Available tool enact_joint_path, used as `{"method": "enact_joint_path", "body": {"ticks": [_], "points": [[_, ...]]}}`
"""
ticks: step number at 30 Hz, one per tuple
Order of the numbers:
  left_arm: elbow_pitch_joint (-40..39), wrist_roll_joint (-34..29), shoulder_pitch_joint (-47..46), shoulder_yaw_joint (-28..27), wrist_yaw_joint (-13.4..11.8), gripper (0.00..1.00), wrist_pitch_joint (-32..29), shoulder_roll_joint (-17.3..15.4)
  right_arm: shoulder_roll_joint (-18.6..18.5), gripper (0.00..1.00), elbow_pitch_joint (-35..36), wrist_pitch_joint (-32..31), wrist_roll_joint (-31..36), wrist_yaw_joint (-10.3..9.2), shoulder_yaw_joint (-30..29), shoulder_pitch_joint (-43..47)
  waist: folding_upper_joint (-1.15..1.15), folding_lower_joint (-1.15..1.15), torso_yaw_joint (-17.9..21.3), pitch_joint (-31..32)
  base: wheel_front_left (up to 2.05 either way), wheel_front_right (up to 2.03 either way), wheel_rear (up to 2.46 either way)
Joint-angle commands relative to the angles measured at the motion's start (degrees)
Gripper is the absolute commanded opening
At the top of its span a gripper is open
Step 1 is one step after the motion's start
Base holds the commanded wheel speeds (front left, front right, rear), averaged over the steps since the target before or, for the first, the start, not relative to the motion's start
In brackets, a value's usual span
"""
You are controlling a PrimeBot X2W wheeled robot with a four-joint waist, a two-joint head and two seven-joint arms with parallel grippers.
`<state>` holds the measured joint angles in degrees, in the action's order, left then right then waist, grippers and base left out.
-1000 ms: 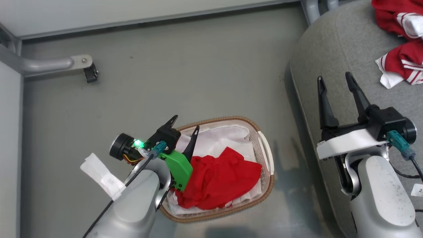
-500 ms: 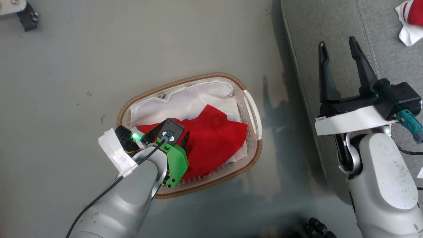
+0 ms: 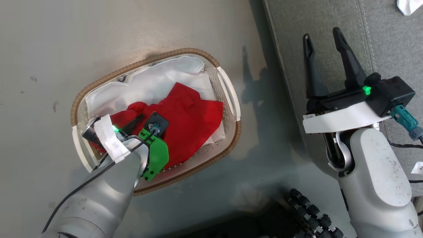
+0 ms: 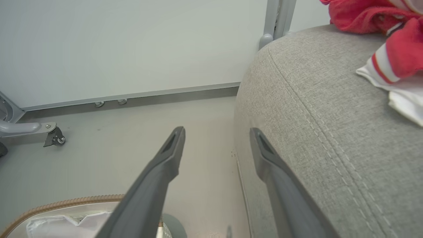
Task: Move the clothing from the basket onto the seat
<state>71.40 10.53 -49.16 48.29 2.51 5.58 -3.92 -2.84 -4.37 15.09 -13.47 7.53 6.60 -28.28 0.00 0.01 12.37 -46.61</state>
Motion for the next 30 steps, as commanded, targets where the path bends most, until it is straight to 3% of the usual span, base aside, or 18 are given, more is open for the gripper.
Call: {"method": "enact_joint_path", "body": {"ticks": [1,5,8,9,21,30], "points": [[0.5,0.3,-1.3,0.0,-0.5,1.0,-0.5,-0.8,-0.1,1.0,0.3,0.1,-0.5,-0.08,0.2,-1.0,0.0,-0.01,2.5,-2.7,0.0,0.0,0.0],[1.2,1.2,-1.6,-0.4,-0.5,0.98,-1.8,-1.3,-0.1,1.0,0.4,0.1,-1.1,-0.08,0.5,-1.0,0.0,-0.01,3.0,-3.2,0.0,0.0,0.0],[1.6,1.9,-1.3,-0.6,-0.3,0.2,-1.7,-1.5,-0.1,1.0,0.0,0.1,-1.4,-0.08,0.6,-1.2,0.0,-0.01,3.1,-3.0,0.0,0.0,0.0],[1.6,2.0,-1.0,-0.6,-0.1,0.02,-1.7,-1.5,-0.1,1.0,-0.1,0.1,-1.5,-0.08,0.6,-1.2,0.0,-0.01,3.1,-2.7,0.0,0.0,0.0],[0.8,5.5,2.4,-2.1,1.5,0.0,6.6,-0.5,-0.1,1.0,-2.5,0.1,0.9,-0.08,0.1,1.5,0.0,-0.01,0.8,6.0,0.0,0.0,0.0],[-5.6,7.1,4.5,-3.0,2.5,0.0,9.7,-0.2,-0.2,1.0,-5.2,0.1,4.0,-0.08,-1.3,5.2,0.0,-0.01,-3.2,16.1,0.0,0.0,0.0]]}}
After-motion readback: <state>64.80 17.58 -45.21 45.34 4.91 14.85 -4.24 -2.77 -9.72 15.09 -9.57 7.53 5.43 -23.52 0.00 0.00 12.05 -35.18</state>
